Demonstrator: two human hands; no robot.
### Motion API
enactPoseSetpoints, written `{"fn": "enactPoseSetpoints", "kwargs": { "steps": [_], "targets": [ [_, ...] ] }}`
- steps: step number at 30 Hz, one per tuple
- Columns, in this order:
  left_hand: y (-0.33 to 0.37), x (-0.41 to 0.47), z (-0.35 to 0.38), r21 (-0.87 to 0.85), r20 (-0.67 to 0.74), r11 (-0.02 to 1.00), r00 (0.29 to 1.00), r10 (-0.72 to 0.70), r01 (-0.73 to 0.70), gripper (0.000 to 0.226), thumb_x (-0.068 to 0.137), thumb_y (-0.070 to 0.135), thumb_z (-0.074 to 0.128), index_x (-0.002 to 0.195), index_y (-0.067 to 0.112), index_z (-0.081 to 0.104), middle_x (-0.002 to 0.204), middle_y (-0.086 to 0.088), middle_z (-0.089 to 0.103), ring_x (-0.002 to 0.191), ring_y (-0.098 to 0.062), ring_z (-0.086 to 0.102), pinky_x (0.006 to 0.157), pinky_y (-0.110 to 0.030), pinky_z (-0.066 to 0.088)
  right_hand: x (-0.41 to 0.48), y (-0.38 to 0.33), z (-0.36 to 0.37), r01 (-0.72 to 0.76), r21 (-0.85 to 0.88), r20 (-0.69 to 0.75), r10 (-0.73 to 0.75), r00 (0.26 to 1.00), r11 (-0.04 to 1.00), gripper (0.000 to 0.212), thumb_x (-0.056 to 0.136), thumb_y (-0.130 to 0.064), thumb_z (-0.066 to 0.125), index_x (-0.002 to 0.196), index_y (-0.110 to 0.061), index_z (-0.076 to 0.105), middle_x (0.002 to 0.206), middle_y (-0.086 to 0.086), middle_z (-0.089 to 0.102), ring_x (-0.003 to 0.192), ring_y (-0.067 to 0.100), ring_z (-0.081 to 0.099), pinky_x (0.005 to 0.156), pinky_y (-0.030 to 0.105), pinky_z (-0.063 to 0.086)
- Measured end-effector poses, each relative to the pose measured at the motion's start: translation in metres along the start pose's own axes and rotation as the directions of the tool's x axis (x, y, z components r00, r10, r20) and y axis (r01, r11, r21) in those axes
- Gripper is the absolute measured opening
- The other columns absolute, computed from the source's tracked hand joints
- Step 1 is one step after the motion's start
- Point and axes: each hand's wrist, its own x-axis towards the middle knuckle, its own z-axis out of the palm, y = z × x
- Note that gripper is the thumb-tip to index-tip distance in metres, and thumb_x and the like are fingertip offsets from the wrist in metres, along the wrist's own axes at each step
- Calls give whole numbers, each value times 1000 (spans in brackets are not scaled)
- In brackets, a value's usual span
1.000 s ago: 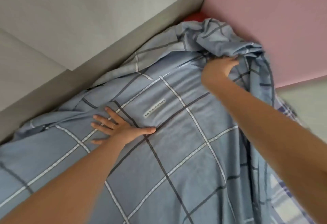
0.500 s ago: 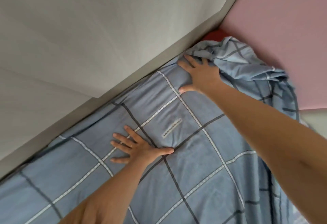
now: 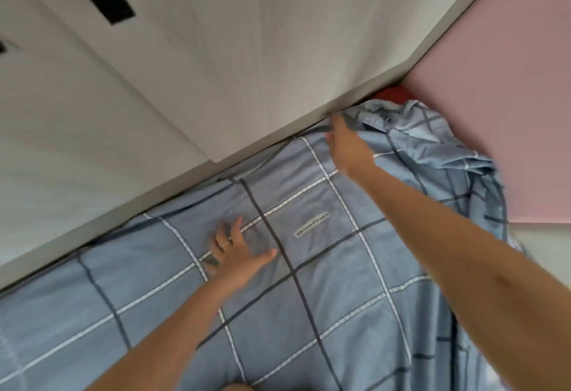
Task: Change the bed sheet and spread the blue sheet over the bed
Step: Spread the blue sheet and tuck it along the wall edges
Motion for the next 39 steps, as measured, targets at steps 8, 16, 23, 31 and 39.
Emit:
{"fn": "enactPoseSetpoints", "kwargs": {
  "steps": [8, 16, 23, 31, 39],
  "targets": [
    [-87, 1, -24, -167, -425, 942, 884, 197, -290, 38, 79, -13, 61, 116, -4, 56, 117, -16, 38, 93, -26, 48, 88, -30, 42, 27, -16, 7, 72, -407, 177, 1, 984, 911, 58, 88, -37, 64, 134, -12, 39, 126, 16, 55, 116, 36, 54, 82, 40, 44],
    [-86, -10, -14, -220, -416, 917, 882, 219, -332, 28, 85, -8, 54, 100, 14, 61, 101, -4, 49, 76, -10, 52, 75, -22, 37, 21, -3, -1, 215, -316, 16, -221, 975, 924, 27, 91, -26, 50, 114, -11, 52, 103, 19, 64, 98, 39, 59, 68, 35, 38],
    [-63, -8, -16, 111, -326, 913, 853, 408, -394, 41, 81, 22, 71, 120, 13, 59, 128, -6, 50, 112, -26, 55, 90, -36, 48, 2, 6, -16, 298, -445, -206, -421, 883, 844, 20, 96, -23, 49, 105, -6, 55, 88, 22, 65, 83, 40, 61, 61, 36, 35],
    [9, -15, 29, 299, -132, 890, 909, 395, -344, 84, 76, 59, 66, 142, 18, 32, 144, 2, 29, 135, -19, 25, 102, -38, 37, -12, 26, -12, 362, -159, -123, -383, 916, 918, 61, 87, -18, 60, 141, -7, 34, 128, 23, 53, 118, 40, 51, 96, 44, 41],
    [47, -4, 50, 374, -202, 878, 898, 391, -298, 33, 94, 33, 54, 122, 16, 51, 128, -3, 49, 122, -20, 42, 86, -32, 42, -71, 108, 15, 496, -695, 178, -543, 821, 521, 62, 56, -41, 87, 102, -5, 64, 95, 17, 60, 82, 33, 60, 68, 39, 50]
  ]
}}
